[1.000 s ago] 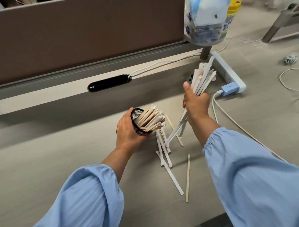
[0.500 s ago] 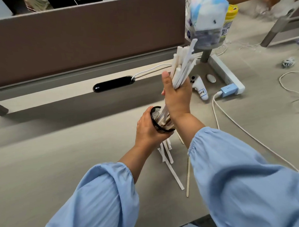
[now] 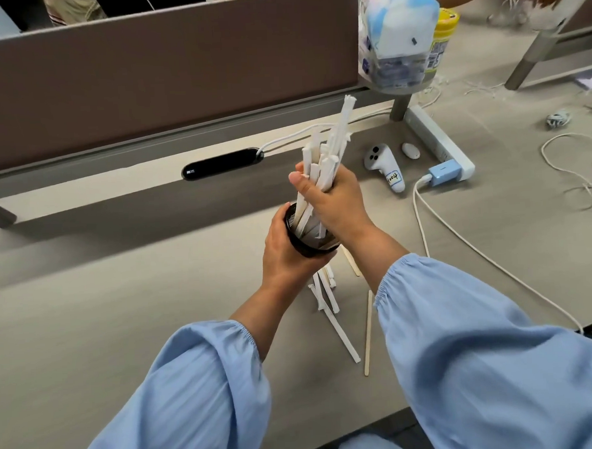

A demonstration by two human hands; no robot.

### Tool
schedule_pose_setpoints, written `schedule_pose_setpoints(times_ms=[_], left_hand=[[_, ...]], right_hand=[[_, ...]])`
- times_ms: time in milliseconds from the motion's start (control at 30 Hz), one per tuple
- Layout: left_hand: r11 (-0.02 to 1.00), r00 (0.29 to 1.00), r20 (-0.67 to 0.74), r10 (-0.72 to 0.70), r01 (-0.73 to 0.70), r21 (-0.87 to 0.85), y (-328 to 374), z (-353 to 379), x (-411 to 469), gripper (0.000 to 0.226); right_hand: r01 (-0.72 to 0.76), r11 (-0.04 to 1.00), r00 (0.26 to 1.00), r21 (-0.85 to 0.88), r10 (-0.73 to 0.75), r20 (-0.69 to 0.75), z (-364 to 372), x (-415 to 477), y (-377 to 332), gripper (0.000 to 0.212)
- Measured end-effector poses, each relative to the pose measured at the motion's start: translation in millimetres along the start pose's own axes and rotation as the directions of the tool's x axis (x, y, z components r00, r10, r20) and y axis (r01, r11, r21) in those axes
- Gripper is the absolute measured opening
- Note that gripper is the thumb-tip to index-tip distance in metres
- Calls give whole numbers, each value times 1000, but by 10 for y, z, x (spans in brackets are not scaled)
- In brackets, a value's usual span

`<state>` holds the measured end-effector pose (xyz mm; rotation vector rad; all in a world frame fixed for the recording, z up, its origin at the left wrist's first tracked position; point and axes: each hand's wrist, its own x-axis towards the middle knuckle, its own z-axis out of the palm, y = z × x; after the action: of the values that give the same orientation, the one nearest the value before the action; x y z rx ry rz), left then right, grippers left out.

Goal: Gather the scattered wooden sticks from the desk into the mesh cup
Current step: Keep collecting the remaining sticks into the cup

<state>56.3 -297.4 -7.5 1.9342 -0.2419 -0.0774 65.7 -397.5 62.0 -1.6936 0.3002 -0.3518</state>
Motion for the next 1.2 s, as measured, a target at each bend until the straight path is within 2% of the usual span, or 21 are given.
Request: schedule_pose_setpoints(times_ms=[67, 133, 200, 367, 400, 533, 633, 733, 800, 967, 1100, 1167, 1200], left_hand=[[1000, 1000, 9, 4, -4, -2, 7, -31, -4, 82], [1000, 1000, 1, -1, 1, -13, 6, -73, -2, 85], [1000, 1000, -13, -11, 10, -14, -22, -114, 8, 85], [1000, 999, -29, 19, -19, 11, -55, -178, 6, 85], [1000, 999, -27, 25, -24, 17, -59, -181, -1, 85], [999, 999, -20, 44, -44, 20, -94, -187, -11, 80], [998, 998, -18, 55, -55, 5, -156, -226, -3, 81], [998, 998, -18, 55, -55, -10, -227, -256, 16, 81], [998, 998, -12, 68, -69, -1, -275, -264, 33, 83], [996, 995, -42, 94, -94, -7, -334, -307, 82, 85], [993, 993, -27, 116, -116, -7, -347, -343, 103, 83], [989, 989, 7, 146, -147, 25, -373, -330, 117, 85], [985, 987, 21, 161, -162, 51, -397, -319, 125, 88]], right_hand=[[36, 980, 999, -197, -38, -6, -10, 1, -17, 27], [98, 893, 994, -439, -106, 6, -28, -15, -69, 39], [122, 790, 992, -600, -123, 40, -58, -45, -120, 44], [100, 650, 992, -753, -3, 129, -107, -46, -45, 55], [118, 650, 986, -751, 10, 164, -97, -47, -18, 54], [153, 758, 961, -634, 36, 274, -28, -50, 43, 55], [208, 761, 953, -614, -15, 304, -17, -29, 72, 65], [169, 863, 973, -477, -70, 218, -16, -20, 7, 44], [172, 902, 982, -396, -125, 142, -16, -14, -43, 51], [116, 912, 993, -394, -107, 44, -98, 23, 27, 19], [104, 930, 994, -354, -83, 76, -127, 15, 65, 14], [145, 898, 987, -415, -102, 124, -112, 41, 74, 14], [166, 859, 983, -484, -103, 154, -103, 57, 91, 22]])
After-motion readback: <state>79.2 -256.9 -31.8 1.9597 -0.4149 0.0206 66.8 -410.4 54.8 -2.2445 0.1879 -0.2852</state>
